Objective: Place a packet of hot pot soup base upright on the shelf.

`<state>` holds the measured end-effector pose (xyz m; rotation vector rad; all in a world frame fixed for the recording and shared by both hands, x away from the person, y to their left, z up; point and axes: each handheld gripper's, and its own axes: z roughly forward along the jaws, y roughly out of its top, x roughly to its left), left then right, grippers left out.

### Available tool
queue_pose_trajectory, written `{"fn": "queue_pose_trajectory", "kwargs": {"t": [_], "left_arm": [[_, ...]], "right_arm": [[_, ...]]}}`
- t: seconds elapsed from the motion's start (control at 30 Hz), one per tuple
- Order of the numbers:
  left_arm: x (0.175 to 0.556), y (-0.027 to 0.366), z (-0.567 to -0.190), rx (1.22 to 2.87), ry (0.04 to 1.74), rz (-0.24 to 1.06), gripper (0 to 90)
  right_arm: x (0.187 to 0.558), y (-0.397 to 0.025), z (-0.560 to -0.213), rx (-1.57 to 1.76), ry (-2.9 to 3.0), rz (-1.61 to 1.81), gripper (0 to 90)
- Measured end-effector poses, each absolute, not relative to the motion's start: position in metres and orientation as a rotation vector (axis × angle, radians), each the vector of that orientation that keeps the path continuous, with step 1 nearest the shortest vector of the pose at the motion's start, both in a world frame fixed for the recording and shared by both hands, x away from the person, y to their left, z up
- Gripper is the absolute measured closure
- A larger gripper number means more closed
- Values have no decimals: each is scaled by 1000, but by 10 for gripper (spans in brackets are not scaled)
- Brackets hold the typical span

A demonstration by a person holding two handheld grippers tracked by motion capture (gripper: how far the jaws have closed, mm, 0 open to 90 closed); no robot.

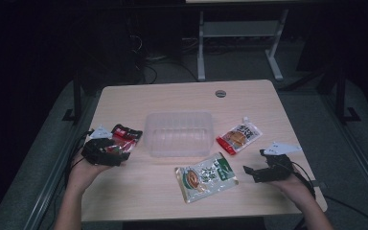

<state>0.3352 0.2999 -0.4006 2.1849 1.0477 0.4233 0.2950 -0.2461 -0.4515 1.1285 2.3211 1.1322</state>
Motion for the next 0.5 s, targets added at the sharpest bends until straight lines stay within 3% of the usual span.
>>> {"fn": "queue_pose_trajectory", "kwargs": {"t": [0.5], "left_arm": [[358, 332, -422, 2112, 1152, 543, 150]], "right_arm": [[297, -244, -450, 1088, 2351, 1140, 78]]}}
